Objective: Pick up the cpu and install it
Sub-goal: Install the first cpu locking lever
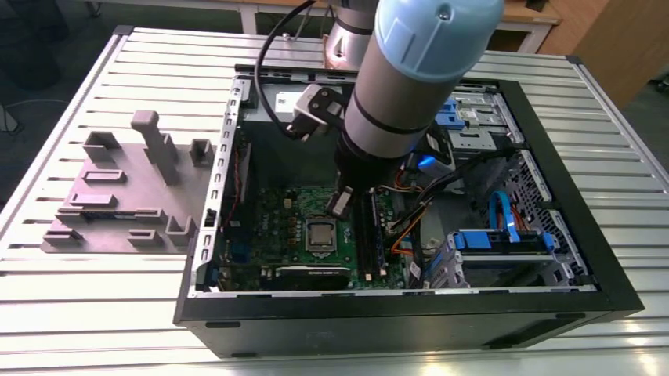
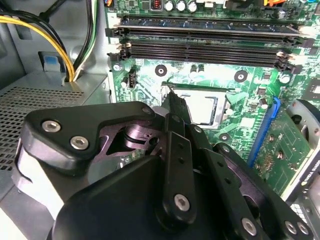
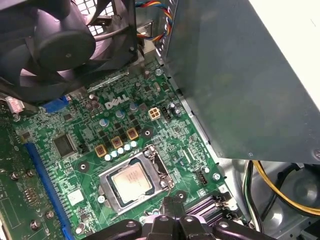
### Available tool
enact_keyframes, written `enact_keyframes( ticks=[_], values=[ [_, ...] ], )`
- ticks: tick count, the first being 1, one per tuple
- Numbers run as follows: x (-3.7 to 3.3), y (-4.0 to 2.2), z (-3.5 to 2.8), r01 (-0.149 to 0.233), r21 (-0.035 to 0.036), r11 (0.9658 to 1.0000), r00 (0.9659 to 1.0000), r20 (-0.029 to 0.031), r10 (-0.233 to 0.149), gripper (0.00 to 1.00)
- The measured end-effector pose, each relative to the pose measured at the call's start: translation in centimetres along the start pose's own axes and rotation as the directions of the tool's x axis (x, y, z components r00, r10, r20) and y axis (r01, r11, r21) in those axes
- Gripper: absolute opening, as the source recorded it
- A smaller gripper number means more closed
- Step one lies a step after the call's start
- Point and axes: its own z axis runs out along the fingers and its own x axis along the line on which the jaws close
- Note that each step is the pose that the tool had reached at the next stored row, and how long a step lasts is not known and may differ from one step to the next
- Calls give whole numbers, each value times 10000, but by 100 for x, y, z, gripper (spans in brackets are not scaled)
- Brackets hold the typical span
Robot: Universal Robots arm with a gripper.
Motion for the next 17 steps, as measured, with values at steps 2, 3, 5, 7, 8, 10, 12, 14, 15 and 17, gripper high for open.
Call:
enact_keyframes(
  ticks=[2, 3, 5, 7, 8, 10, 12, 14, 15, 17],
  values=[
    [10, -6, -1, 32, -1, 10000, 10000, -3, -32, 11],
    [17, -10, -2, 58, -2, 10000, 10000, -8, -58, 11],
    [32, -18, -3, 116, -6, 9999, 9999, -13, -116, 11],
    [38, -21, -1, 228, -14, 9997, 9997, -30, -228, 11],
    [39, -22, 0, 311, -19, 9995, 9995, -43, -311, 11],
    [40, -23, 4, 567, -31, 9984, 9984, -76, -568, 11],
    [40, -24, 11, 816, -49, 9966, 9966, -109, -817, 11],
    [41, -25, 17, 1012, -68, 9948, 9948, -137, -1013, 11],
    [42, -26, 19, 1091, -74, 9940, 9939, -152, -1092, 11],
    [43, -27, 28, 1234, -75, 9923, 9921, -208, -1235, 11]
  ],
)
